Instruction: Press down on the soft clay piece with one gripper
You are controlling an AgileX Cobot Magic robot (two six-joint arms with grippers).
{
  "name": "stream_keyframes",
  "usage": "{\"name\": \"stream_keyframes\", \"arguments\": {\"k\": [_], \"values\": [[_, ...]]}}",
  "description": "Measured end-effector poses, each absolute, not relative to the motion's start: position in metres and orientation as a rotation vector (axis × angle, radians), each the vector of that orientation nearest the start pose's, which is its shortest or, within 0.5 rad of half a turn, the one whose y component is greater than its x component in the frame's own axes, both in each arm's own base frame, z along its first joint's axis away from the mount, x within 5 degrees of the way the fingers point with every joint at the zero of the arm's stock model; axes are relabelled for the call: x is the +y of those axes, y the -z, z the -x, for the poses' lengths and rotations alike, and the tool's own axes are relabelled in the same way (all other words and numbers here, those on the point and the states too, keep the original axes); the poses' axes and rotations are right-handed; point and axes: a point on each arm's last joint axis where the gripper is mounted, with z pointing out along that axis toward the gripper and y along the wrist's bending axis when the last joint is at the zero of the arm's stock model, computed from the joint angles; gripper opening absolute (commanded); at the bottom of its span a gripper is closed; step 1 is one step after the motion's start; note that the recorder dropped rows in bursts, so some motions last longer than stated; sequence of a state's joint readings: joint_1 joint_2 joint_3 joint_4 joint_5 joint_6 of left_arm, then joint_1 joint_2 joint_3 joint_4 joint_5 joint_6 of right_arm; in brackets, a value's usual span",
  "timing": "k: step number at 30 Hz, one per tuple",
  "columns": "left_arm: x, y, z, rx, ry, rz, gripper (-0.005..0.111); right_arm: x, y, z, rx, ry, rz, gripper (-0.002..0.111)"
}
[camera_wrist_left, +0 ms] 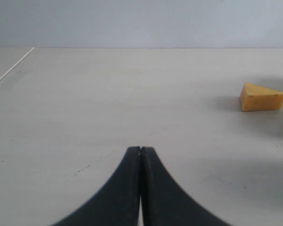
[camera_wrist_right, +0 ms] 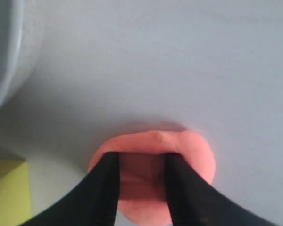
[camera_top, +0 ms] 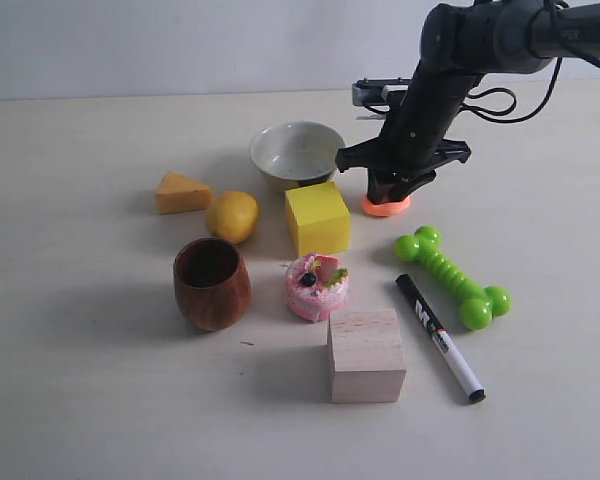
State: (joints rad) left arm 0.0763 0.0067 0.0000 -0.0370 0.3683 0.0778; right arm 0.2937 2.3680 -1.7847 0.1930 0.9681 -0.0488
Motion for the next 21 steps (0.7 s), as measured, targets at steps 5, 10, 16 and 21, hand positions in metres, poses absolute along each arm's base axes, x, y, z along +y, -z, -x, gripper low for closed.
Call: {"name": "stream_keyframes", "arguments": {"k": [5,10,16,21], "values": [[0.003,-0.180,-0.053,1.859,-0.071,0.021,0.000,0.150,-0.104,-0.446,3.019,-0.270,0.366,0.031],[0.003,-0.180,-0.053,1.859,-0.071,0.021,0.000,0.150,-0.107,-0.446,3.010,-0.270,0.364,0.030],[0.003,-0.180,-0.053,1.859,-0.071,0.021,0.000,0.148,-0.113,-0.442,3.022,-0.260,0.376,0.025],[0.003,-0.180,-0.053,1.859,-0.071,0.021,0.000,0.148,-0.118,-0.441,3.024,-0.262,0.378,0.024]]}}
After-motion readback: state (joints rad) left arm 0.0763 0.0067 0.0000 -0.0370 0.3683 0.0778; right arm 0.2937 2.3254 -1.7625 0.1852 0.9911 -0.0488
